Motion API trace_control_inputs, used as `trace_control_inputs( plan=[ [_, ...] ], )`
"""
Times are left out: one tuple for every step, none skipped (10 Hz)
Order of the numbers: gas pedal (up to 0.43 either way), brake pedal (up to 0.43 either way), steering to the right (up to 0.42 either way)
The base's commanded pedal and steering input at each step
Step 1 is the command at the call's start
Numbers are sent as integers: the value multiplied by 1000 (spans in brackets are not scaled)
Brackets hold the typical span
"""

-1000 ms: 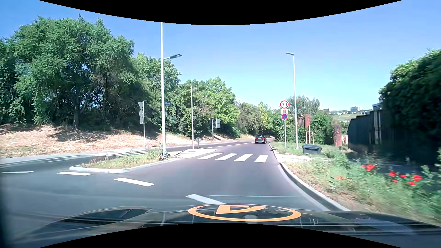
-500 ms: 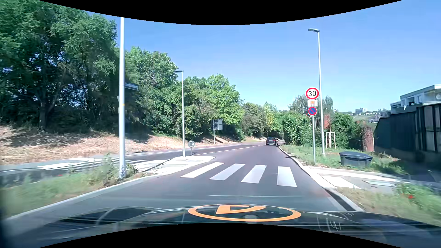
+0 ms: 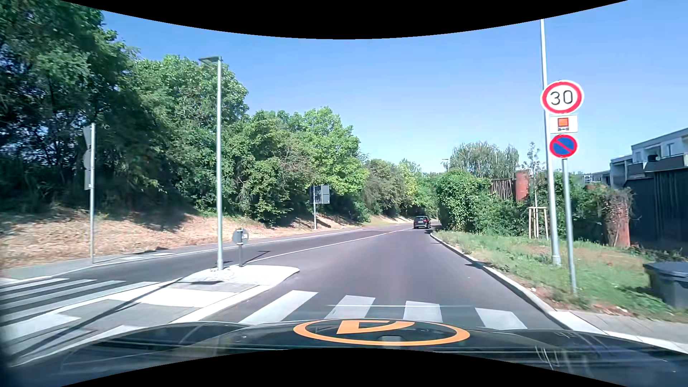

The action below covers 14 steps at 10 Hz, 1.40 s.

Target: Follow the waypoints while adhering to traffic rules and regulations

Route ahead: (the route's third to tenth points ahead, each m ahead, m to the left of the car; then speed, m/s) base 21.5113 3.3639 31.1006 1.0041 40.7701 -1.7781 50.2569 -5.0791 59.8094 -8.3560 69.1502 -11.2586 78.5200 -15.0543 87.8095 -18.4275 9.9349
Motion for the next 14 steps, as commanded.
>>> trace_control_inputs(
  plan=[
    [260,0,45],
    [260,0,45],
    [260,0,45],
    [260,0,45],
    [260,0,45],
    [260,0,43],
    [260,0,41],
    [260,0,40],
    [260,0,40],
    [248,0,38],
    [248,0,35],
    [248,0,31],
    [248,0,28],
    [248,0,27]
  ],
)
